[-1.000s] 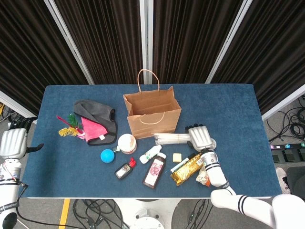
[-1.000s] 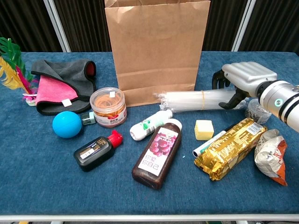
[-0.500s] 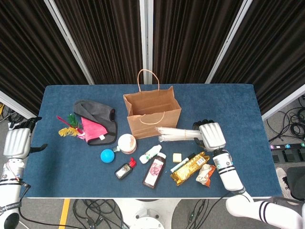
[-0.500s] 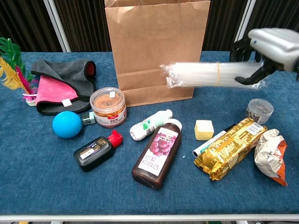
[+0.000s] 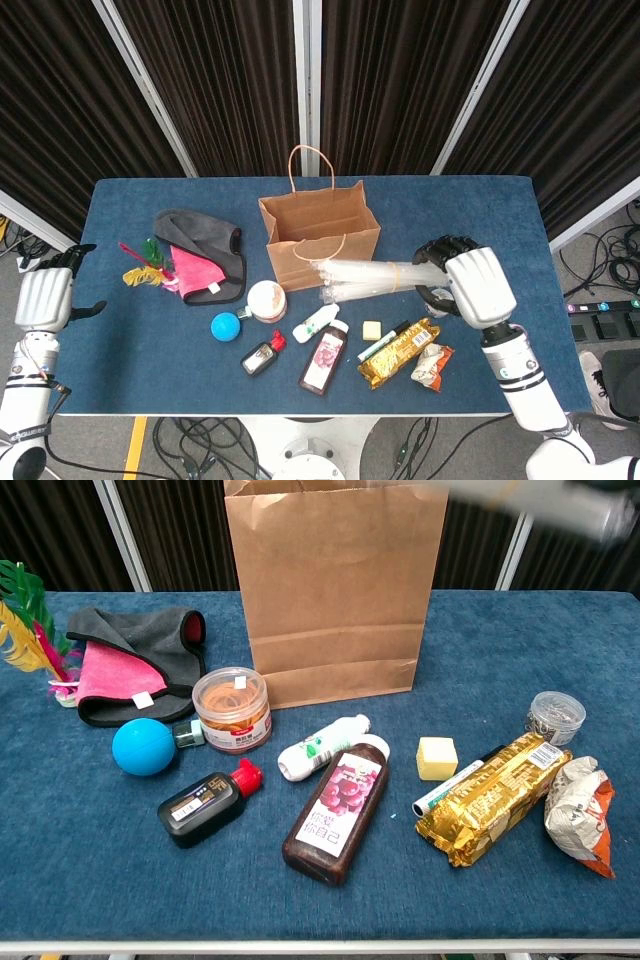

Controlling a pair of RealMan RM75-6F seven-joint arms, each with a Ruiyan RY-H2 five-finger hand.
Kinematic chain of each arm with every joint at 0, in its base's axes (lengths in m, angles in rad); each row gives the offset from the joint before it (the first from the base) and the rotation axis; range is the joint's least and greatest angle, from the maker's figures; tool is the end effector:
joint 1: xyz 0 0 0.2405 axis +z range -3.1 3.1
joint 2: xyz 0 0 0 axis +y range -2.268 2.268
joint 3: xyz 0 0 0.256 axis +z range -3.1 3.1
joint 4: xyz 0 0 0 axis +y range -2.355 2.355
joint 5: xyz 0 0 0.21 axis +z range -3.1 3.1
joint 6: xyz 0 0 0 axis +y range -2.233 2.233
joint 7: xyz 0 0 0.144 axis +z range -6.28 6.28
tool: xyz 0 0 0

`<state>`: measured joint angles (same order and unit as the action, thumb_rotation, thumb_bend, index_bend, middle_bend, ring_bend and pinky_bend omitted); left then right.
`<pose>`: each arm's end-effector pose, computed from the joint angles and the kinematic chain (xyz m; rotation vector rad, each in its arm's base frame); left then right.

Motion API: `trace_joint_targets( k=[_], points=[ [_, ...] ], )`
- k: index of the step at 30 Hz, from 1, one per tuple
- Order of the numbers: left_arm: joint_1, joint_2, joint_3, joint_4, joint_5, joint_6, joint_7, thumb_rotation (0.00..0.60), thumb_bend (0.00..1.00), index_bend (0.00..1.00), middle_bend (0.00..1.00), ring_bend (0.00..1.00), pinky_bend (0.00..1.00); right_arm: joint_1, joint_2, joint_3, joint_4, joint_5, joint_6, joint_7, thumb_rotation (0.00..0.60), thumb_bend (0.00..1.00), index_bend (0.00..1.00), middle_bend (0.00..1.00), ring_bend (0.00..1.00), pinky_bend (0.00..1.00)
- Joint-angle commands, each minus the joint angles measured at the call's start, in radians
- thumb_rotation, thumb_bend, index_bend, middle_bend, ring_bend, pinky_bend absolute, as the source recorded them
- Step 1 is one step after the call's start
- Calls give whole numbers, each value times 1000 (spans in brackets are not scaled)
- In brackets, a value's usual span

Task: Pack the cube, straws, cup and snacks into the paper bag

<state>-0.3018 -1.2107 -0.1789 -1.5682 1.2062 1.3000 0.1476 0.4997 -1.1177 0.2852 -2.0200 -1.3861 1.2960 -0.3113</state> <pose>-0.2970 0.2723 0.1412 -1.3224 -0.9166 -0.8509 -0.1125 -0.2858 0.1466 1.6082 -0.7207 1.3156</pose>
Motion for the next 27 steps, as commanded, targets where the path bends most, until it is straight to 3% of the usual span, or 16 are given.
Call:
trace_joint_targets(
  k=[1,10,19,27],
  points=[
    [-1,0,-1,1,3,0,-5,600,44,259,330,310,350,38,8,68,16,-25,31,-75,600,255,661,511,386,462],
    [2,-4,-4,33,-4,-10,-41,600,44,258,330,310,346,258,-90,153,218,3,-71,-396,600,255,661,511,386,463],
    [6,0,-17,74,-12,-19,-104,600,44,259,330,310,345,446,-230,150,425,24,-175,-618,600,255,662,512,386,463],
    [8,3,-23,110,-14,-35,-160,600,44,259,330,310,345,515,-304,126,492,86,-204,-721,600,256,666,513,387,464]
  ],
)
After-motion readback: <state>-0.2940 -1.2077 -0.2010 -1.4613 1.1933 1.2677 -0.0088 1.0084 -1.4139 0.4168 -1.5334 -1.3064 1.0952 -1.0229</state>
